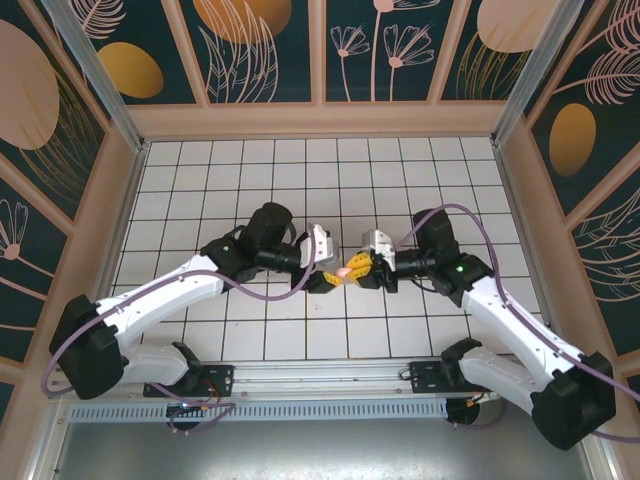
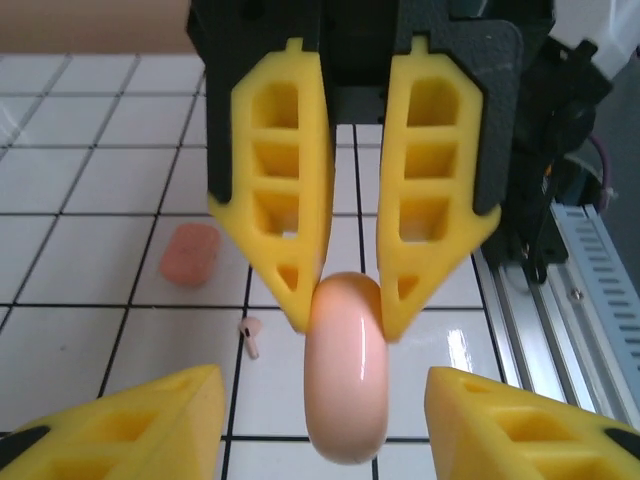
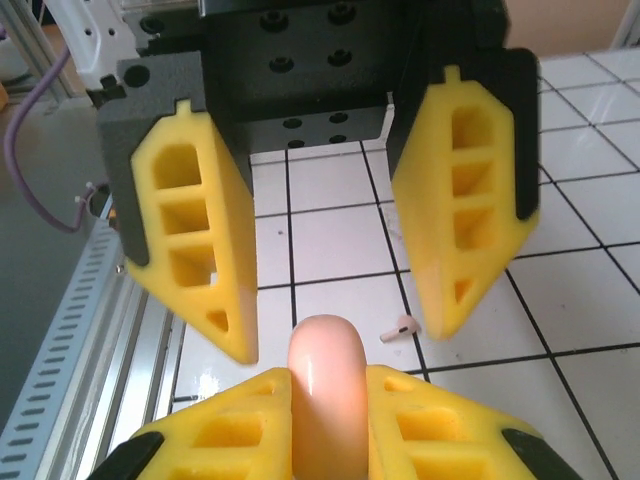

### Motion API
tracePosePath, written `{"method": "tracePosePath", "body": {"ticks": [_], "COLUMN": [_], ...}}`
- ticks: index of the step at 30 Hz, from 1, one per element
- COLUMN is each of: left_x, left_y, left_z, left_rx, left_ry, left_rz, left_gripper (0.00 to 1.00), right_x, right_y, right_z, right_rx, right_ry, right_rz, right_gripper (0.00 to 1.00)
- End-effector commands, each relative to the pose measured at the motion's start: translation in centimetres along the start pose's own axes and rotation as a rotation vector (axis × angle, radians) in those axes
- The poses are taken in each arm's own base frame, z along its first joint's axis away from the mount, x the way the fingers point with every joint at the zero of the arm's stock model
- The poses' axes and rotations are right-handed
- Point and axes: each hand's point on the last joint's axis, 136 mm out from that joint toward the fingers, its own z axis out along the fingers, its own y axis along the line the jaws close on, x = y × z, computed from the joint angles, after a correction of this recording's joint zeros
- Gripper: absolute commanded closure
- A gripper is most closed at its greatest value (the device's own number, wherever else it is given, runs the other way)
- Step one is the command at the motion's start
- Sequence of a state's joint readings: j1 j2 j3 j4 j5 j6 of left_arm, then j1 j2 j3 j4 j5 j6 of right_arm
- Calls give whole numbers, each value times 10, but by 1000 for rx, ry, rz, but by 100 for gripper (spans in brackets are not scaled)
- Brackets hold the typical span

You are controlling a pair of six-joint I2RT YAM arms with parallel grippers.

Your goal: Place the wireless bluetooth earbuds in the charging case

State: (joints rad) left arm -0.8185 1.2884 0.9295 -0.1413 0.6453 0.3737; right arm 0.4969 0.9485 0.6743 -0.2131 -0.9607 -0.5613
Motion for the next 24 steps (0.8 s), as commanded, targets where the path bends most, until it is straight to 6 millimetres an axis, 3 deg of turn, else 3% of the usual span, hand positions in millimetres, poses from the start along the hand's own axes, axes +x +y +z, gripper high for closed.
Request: {"method": "tracePosePath", "body": {"ticks": [1,12,24], "left_x": [-15,-35,-36], "left_y": [-3,-13,-19], "left_z": [-8,-27,-19], "left_rx": [-18,-7,82], "left_ry": [-111,-381,-370], "left_rz": [25,1,-12], "left_gripper": [45,46,52], "right_x": [-20,-45,-52], "right_y": [3,15,22], "right_z": [-13,-32,-27], "right_rx": [-3,22,-12], "right_ry": [-141,-397,-405], "right_rz": [-29,-35,-33], "right_gripper": [82,82,82]}}
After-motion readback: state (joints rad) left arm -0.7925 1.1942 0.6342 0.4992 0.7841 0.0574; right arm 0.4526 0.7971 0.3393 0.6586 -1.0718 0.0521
